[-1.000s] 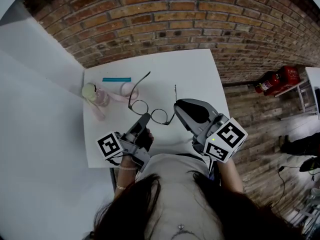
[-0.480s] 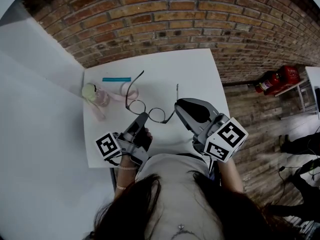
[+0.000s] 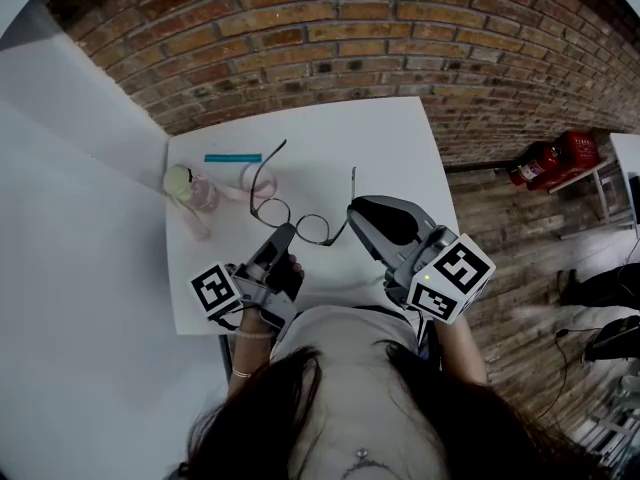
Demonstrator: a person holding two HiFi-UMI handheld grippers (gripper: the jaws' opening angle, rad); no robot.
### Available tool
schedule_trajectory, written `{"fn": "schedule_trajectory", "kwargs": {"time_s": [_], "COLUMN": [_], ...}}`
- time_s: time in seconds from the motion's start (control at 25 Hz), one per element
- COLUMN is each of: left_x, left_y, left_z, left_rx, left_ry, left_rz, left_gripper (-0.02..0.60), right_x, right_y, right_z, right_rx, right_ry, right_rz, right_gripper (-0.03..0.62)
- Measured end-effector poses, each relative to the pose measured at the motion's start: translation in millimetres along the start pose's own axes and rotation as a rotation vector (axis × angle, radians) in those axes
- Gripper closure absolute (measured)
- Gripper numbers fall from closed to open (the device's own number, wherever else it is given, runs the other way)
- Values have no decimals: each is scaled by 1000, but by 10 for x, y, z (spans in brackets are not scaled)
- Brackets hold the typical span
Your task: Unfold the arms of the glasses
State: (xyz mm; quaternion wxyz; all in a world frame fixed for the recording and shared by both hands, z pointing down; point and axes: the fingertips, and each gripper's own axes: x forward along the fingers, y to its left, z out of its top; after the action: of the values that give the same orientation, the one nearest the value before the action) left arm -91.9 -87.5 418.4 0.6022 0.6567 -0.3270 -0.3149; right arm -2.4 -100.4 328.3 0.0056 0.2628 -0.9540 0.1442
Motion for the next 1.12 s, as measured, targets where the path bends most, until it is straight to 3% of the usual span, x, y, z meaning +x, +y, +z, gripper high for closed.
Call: {"fn": "schedule_trajectory", "kwargs": {"time_s": [0.56,1.12], "left_x": [8,-51], "left_y": [34,28], "left_z": [1,104], "left_rx": [-10,-45], "left_ry": [-6,-31], "left_rz": [6,-19], "left_gripper": [558,558], "right_x": [-7,-33], "right_y": [23,-201], "right_z": [15,-87], "right_rx": [-7,-15], "right_ry": [-9,17], "right_rz": [7,-85], "right_gripper": [543,558]}}
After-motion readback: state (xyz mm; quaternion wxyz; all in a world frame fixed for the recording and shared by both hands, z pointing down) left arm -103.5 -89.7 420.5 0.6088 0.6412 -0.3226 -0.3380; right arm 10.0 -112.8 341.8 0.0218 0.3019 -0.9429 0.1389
